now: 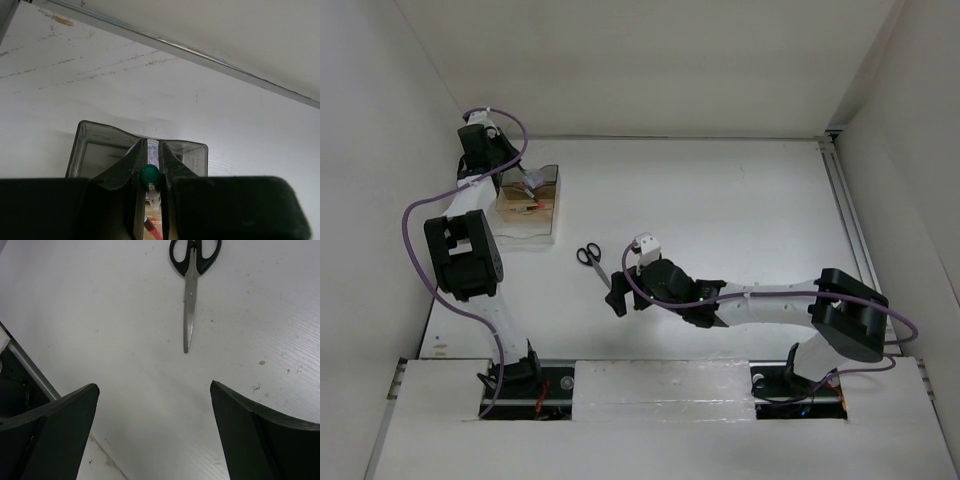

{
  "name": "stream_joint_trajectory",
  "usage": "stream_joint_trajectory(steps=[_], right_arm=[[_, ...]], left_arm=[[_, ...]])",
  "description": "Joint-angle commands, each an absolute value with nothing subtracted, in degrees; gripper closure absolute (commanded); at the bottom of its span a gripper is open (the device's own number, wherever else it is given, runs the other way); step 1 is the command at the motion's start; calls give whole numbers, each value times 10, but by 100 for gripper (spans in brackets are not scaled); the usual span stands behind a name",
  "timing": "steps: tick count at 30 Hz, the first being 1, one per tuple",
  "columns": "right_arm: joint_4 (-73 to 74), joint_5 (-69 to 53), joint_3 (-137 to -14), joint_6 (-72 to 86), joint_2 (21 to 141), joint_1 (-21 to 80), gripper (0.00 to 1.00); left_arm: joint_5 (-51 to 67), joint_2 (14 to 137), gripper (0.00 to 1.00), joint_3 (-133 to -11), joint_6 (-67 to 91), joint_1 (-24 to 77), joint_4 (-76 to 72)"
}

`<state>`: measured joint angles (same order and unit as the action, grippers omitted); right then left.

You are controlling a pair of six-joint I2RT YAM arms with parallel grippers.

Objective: Sort the stationery into containers
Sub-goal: Place the pen in the storage box.

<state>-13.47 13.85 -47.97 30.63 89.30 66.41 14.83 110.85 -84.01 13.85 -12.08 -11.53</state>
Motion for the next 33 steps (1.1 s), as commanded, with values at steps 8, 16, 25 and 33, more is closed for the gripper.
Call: stream_joint_trajectory(steps=[8,16,25,33], right_arm=[[-149,126,-502,297,896,666,1],[-149,120,-502,297,896,666,1],[-149,115,-502,297,896,666,1],[-149,115,-502,297,896,666,1]], left_arm=[[168,1078,100,-807,126,-121,-143],[189,1059,100,-766,126,-121,-149],[183,1054,100,-749,120,-121,-160],[196,1042,100,-723,136,-121,-160]])
